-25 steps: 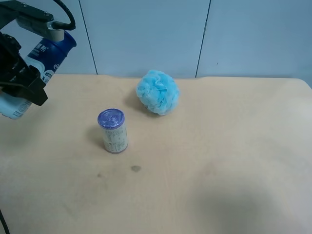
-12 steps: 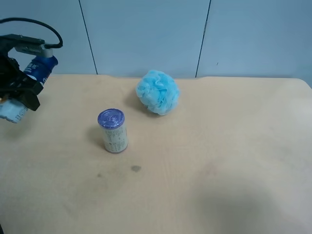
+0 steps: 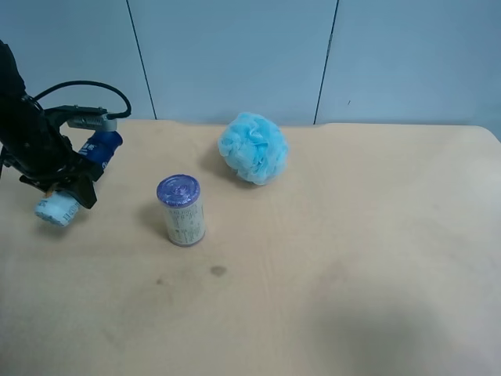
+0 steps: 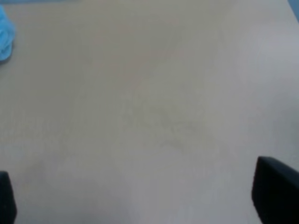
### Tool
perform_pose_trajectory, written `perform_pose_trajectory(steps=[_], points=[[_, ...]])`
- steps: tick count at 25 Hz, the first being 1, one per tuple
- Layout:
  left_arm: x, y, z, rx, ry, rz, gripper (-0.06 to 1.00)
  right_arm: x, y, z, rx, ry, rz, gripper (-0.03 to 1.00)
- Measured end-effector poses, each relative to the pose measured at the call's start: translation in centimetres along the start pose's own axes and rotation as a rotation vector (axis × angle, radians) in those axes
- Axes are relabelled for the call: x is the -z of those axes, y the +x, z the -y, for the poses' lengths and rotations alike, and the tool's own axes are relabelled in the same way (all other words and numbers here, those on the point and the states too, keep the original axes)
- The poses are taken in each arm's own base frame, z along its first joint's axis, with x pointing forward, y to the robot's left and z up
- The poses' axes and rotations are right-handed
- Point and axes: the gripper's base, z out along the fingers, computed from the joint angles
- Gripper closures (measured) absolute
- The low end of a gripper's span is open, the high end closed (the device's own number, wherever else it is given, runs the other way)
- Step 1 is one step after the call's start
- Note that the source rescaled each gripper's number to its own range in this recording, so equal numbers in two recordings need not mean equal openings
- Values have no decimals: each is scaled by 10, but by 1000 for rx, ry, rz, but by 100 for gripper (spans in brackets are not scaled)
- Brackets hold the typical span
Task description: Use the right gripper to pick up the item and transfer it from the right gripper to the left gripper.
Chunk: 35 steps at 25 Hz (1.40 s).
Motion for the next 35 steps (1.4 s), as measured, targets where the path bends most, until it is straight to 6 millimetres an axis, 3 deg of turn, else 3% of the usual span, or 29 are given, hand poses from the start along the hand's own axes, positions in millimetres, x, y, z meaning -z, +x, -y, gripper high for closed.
perform_pose_trajectory(steps=[5,11,12,13,15,16,18,21,24,29,35], points=[[-17,-1,-2,-2,7,-27,90,0,0,0,0,0,0,-3],[-24,-3,-3,-10,1,-14,90,0,0,0,0,0,0,-3],[-24,-4,-3,-9,1,-11,86,0,0,0,0,0,0,-3],[-25,-4,-3,-7,0,-7,73,0,0,0,0,0,0,-3],[-25,-5,-3,6,-2,8,28,0,0,0,0,0,0,-3],[-25,-6,-4,11,-5,14,13,0,0,0,0,0,0,-3],[-25,-6,-4,15,-6,19,1,0,0,0,0,0,0,-3],[-21,-8,-4,18,-2,11,-4,0,0,0,0,0,0,-3],[3,-13,-2,41,2,27,-4,0,0,0,0,0,0,-3],[74,-13,3,59,-31,147,-5,0,0,0,0,0,0,-3],[158,26,19,71,-62,266,-5,0,0,0,0,0,0,-3]])
